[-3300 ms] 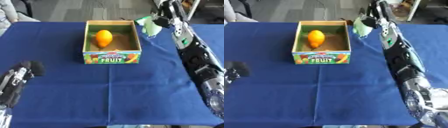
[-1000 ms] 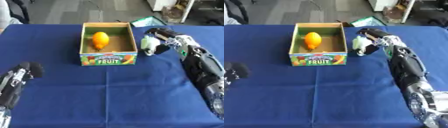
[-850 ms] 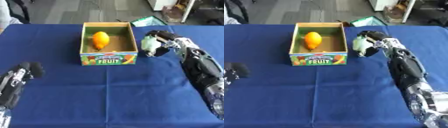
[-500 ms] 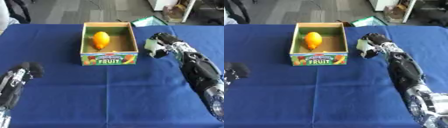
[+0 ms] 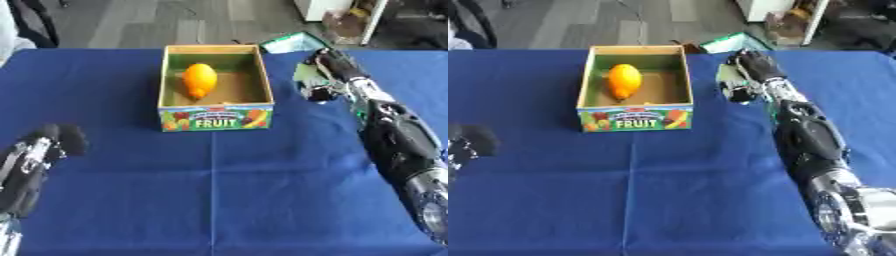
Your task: Pick up objects on the table and place them in the box.
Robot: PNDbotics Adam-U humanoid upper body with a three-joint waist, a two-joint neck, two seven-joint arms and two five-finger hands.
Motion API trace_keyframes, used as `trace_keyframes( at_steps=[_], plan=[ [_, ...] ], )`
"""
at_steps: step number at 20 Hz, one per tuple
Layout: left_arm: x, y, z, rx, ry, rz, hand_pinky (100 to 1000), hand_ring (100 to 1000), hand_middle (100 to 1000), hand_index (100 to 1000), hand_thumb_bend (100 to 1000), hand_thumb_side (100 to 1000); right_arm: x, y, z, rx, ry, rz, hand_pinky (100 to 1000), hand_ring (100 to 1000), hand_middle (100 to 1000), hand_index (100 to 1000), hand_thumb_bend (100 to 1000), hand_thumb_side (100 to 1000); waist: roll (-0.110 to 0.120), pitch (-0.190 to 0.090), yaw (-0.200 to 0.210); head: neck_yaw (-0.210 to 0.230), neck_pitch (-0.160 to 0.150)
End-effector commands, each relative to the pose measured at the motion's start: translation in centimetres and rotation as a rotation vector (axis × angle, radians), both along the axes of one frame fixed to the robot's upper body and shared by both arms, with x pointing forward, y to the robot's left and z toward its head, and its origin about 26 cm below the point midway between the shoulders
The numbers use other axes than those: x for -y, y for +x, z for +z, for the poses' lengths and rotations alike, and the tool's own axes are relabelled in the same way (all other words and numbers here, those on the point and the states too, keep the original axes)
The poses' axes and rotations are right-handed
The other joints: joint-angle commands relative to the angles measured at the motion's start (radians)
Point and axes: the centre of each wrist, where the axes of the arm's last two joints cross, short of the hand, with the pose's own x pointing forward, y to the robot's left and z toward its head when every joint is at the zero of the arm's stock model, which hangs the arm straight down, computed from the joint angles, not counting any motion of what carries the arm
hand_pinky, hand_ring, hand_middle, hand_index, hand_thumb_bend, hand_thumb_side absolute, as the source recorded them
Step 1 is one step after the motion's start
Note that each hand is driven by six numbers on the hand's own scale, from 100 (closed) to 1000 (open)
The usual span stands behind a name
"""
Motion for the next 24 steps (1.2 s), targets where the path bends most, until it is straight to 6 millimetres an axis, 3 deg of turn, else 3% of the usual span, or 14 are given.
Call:
trace_keyframes(
  at_steps=[1,7,13,17,18,20,24],
  plan=[
    [-0.2,0.1,0.6,0.021,0.006,0.003,702,678,612,704,100,756,-1.2,0.8,4.3,0.117,0.056,0.066,269,185,259,348,100,100,0.003,-0.015,-0.001,-0.003,0.000],
    [-0.1,0.1,0.7,0.022,0.004,-0.004,702,677,611,704,100,751,-6.0,1.0,7.1,0.165,0.119,0.230,285,203,273,366,100,100,0.002,-0.017,0.009,-0.009,0.000],
    [0.1,0.2,0.9,0.031,0.000,-0.014,702,677,611,704,100,746,-10.5,0.5,5.7,0.108,0.121,0.372,393,293,350,443,100,103,0.005,-0.014,0.030,-0.020,-0.007],
    [0.1,0.3,1.1,0.037,-0.003,-0.017,702,677,611,704,100,745,-12.4,-0.1,4.1,0.068,0.120,0.419,515,441,463,558,100,137,0.006,-0.010,0.042,-0.024,-0.010],
    [0.1,0.3,1.1,0.037,-0.004,-0.017,702,677,611,704,100,745,-12.7,-0.2,3.8,0.055,0.112,0.430,515,441,463,558,100,137,0.006,-0.010,0.043,-0.024,-0.010],
    [0.2,0.3,1.2,0.039,-0.005,-0.020,702,677,611,704,100,746,-13.6,-0.5,2.9,0.018,0.078,0.467,640,639,617,720,100,189,0.007,-0.008,0.045,-0.026,-0.011],
    [0.2,0.4,1.1,0.037,-0.005,-0.018,702,677,611,704,100,747,-14.3,-0.9,1.6,-0.034,0.013,0.555,755,790,750,849,226,223,0.006,-0.008,0.046,-0.026,-0.010]
  ],
)
